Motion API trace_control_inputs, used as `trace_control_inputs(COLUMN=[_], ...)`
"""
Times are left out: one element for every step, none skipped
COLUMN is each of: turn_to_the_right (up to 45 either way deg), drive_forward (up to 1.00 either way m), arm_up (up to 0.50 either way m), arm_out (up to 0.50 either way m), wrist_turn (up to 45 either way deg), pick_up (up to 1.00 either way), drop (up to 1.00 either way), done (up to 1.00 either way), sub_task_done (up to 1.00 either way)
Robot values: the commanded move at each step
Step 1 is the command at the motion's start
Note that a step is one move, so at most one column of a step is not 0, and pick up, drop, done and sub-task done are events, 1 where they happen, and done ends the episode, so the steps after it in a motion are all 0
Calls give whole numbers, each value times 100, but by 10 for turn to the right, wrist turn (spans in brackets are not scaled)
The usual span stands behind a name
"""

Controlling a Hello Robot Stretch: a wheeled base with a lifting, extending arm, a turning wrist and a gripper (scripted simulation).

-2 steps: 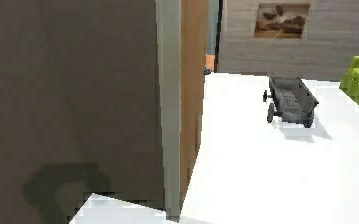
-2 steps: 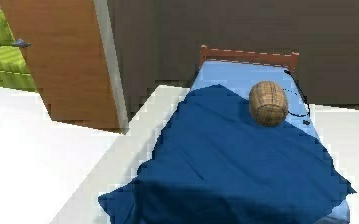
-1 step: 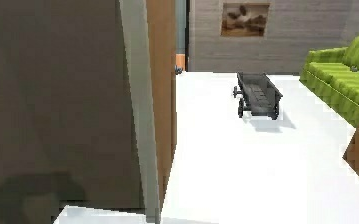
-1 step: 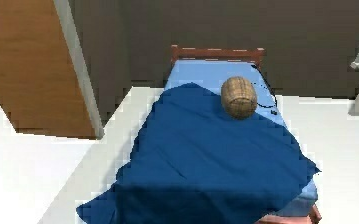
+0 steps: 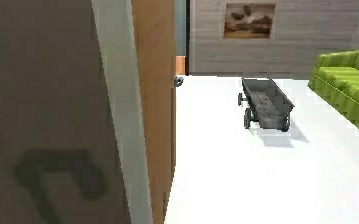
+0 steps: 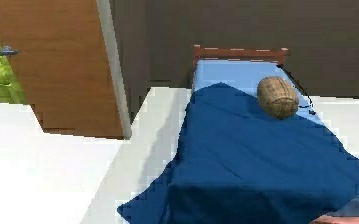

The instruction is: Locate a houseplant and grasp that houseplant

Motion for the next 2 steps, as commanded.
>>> trace_control_inputs(turn_to_the_right=[60, 0], drive_forward=[0, 45], arm_up=[0, 0], arm_out=[0, 0], wrist_turn=[0, 0], pick_up=[0, 0], drop=[0, 0], done=[0, 0], sub_task_done=[0, 0])
